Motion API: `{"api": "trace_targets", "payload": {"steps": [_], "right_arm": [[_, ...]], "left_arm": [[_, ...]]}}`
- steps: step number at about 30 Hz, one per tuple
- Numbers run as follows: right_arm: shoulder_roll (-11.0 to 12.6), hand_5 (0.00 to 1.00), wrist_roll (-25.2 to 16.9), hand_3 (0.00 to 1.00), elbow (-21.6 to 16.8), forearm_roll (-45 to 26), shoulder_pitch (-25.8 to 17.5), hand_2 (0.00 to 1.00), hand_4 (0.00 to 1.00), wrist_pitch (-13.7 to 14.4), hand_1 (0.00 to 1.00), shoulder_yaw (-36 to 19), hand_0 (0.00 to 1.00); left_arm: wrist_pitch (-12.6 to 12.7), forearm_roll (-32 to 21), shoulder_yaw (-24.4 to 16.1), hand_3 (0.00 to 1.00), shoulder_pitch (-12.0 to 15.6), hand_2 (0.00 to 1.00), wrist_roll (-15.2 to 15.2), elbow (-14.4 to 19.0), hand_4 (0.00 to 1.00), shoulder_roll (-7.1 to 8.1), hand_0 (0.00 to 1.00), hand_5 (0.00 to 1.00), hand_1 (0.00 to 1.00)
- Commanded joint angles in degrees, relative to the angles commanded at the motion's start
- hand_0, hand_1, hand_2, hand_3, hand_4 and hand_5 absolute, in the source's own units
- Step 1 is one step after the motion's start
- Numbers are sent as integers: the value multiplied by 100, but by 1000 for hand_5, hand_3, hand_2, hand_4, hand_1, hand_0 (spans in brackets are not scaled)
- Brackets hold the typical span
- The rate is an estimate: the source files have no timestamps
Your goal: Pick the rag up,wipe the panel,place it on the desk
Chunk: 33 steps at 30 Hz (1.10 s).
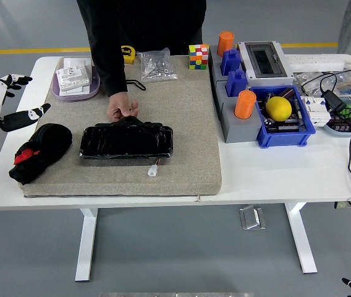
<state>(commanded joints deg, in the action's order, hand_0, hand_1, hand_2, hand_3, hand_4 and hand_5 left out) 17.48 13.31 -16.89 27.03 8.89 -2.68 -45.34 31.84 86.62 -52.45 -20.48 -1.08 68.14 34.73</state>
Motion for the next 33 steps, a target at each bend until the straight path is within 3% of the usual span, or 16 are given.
{"api": "trace_targets", "payload": {"steps": [13, 33], "right_arm": [[-28, 566, 0, 631, 13, -4, -23, 710, 998, -10, 590, 16, 774], [-51, 564, 8, 630, 22, -27, -7, 710, 998, -12, 589, 64, 773]], "left_arm": [[225, -328, 131, 746, -70, 773, -467, -1015, 873, -576, 564, 371, 713], [299, -1048, 845, 748, -309, 777, -770, -2121, 870, -1037, 550, 362, 708]]}}
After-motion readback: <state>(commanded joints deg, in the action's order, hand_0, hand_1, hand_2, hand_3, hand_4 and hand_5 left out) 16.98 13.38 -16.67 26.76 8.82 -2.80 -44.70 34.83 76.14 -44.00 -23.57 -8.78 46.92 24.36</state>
